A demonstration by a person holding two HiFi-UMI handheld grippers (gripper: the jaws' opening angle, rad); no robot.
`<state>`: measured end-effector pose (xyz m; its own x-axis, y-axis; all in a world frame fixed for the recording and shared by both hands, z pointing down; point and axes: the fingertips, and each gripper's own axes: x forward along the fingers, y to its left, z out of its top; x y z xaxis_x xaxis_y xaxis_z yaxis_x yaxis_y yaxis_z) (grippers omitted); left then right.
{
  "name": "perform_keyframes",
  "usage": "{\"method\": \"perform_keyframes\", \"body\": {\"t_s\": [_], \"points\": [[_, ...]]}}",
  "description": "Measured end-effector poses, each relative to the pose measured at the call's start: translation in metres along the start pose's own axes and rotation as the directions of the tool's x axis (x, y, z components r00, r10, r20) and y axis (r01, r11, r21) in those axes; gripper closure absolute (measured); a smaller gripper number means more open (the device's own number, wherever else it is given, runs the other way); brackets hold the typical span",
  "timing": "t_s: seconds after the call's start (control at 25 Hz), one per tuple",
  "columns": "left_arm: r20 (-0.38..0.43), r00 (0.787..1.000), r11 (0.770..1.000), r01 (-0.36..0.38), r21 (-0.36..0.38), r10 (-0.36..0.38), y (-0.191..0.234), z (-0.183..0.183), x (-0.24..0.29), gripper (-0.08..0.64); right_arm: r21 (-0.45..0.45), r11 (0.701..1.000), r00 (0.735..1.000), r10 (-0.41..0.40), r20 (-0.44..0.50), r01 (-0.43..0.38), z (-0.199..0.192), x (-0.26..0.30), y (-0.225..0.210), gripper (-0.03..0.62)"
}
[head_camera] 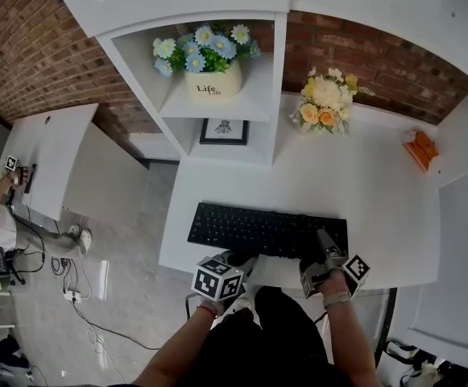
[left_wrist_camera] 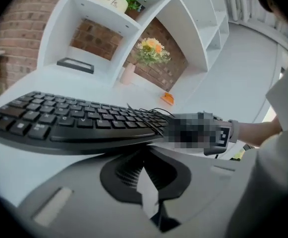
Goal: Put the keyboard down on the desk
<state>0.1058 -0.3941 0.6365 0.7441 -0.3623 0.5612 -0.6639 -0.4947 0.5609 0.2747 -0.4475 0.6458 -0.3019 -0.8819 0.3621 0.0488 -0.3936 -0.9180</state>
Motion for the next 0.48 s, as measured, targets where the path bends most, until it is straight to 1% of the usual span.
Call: {"method": "perform_keyframes", "body": {"t_s": [0.08, 0.16, 0.24, 0.32, 0.4, 0.48], "points": [[0.004, 1.0, 1.0, -0.024, -0.017, 0.025, 0.002, -0.001, 0.002, 0.563, -0.011, 1.0, 1.0, 0.005, -0.019, -0.006, 0.0, 0.0, -0.001, 0.513], [0.003, 0.999, 0.999, -0.039, -0.031, 0.039, 0.002, 0.0, 0.002, 0.563, -0.036, 0.999, 0.998, 0.013, -0.057, -0.016, -0.003, 0.0, 0.0, 0.498], [0.0, 0.999, 0.998, -0.051, -0.039, 0.051, 0.003, 0.002, 0.001, 0.563, -0.068, 0.997, 0.994, 0.034, -0.108, -0.042, -0.008, -0.001, 0.004, 0.467], [-0.001, 0.999, 0.998, -0.054, -0.044, 0.054, 0.003, 0.002, 0.001, 0.563, -0.087, 0.994, 0.985, 0.056, -0.163, -0.071, -0.014, -0.002, 0.008, 0.435], [0.0, 0.999, 0.997, -0.046, -0.054, 0.047, 0.003, 0.002, 0.002, 0.563, -0.107, 0.99, 0.973, 0.07, -0.222, -0.096, -0.02, -0.003, 0.011, 0.419], [-0.009, 0.999, 0.997, -0.044, -0.066, 0.044, 0.002, 0.0, 0.004, 0.563, -0.154, 0.98, 0.956, 0.079, -0.282, -0.126, -0.026, -0.007, 0.015, 0.404]]}}
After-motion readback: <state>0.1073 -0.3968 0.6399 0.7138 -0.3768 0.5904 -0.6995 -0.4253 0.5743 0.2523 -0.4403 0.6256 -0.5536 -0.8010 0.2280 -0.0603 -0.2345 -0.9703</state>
